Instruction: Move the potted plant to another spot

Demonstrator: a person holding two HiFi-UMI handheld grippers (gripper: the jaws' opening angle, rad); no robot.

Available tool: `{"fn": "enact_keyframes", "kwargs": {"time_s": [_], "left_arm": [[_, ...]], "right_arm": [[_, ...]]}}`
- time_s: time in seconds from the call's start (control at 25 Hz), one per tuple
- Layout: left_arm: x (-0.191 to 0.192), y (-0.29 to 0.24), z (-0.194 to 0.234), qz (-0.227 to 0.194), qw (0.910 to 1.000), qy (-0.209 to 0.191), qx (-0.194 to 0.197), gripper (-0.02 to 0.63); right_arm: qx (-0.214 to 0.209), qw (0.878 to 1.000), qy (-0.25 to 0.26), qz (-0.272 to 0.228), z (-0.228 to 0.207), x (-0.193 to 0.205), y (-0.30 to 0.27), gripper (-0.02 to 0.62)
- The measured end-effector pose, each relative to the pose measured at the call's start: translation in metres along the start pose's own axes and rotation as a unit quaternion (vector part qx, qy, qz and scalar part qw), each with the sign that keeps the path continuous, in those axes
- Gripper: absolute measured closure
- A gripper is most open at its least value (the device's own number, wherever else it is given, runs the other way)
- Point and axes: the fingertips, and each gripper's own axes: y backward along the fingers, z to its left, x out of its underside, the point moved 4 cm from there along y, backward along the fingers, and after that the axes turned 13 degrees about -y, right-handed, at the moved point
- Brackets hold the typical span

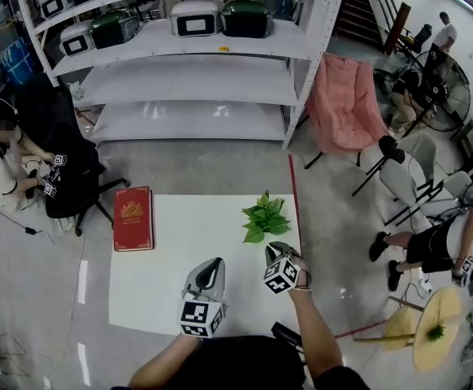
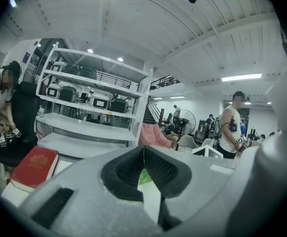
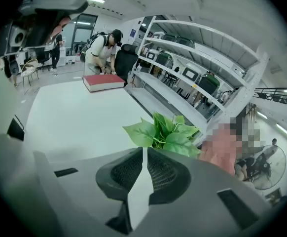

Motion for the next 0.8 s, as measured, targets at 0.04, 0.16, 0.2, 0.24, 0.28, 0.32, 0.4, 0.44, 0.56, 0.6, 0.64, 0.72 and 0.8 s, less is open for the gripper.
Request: {"fn": "enact_keyframes", "kwargs": {"time_s": [0.04, 0.16, 0.2, 0.24, 0.28, 0.32, 0.4, 0.44, 0.56, 0.6, 0.64, 0.72, 0.8], "left_arm": [[0.0, 0.002, 0.0, -0.001, 1.0, 0.0, 0.001, 0.588], [-0.001, 0.009, -0.002, -0.005, 1.0, 0.002, 0.004, 0.588], [-0.001, 0.01, -0.003, -0.006, 1.0, 0.003, 0.005, 0.588], [-0.001, 0.012, -0.004, -0.006, 1.0, 0.003, 0.007, 0.588], [0.0, 0.014, -0.004, -0.006, 0.9999, 0.003, 0.009, 0.588], [0.0, 0.015, -0.005, -0.007, 0.9999, 0.002, 0.011, 0.588], [-0.001, 0.019, -0.006, -0.009, 0.9999, -0.001, 0.014, 0.588], [-0.002, 0.02, -0.007, -0.01, 0.9998, -0.002, 0.016, 0.588], [-0.002, 0.025, -0.009, -0.011, 0.9997, -0.001, 0.022, 0.588], [-0.002, 0.026, -0.01, -0.011, 0.9997, 0.0, 0.024, 0.588], [-0.002, 0.028, -0.011, -0.012, 0.9996, 0.001, 0.025, 0.588], [-0.002, 0.032, -0.014, -0.014, 0.9995, 0.002, 0.029, 0.588], [-0.005, 0.037, -0.018, -0.018, 0.9993, 0.004, 0.032, 0.588]], "right_arm": [[0.005, 1.0, -0.014, -0.008, 0.0, 0.0, 0.007, 0.58], [0.015, 0.996, -0.079, -0.04, -0.002, -0.001, 0.031, 0.581], [0.018, 0.993, -0.106, -0.053, -0.003, 0.0, 0.04, 0.581], [0.021, 0.989, -0.132, -0.066, -0.005, 0.001, 0.049, 0.581], [0.025, 0.984, -0.156, -0.079, -0.007, 0.002, 0.057, 0.58], [0.029, 0.979, -0.179, -0.09, -0.009, 0.003, 0.065, 0.581], [0.032, 0.968, -0.224, -0.108, -0.01, 0.005, 0.081, 0.581], [0.032, 0.962, -0.244, -0.115, -0.01, 0.006, 0.089, 0.581], [0.032, 0.946, -0.291, -0.142, -0.009, 0.009, 0.113, 0.581], [0.031, 0.941, -0.302, -0.151, -0.007, 0.008, 0.121, 0.581], [0.03, 0.936, -0.31, -0.162, -0.004, 0.007, 0.128, 0.581], [0.029, 0.93, -0.316, -0.183, 0.002, 0.003, 0.143, 0.581], [0.031, 0.925, -0.32, -0.202, 0.009, -0.001, 0.158, 0.581]]}}
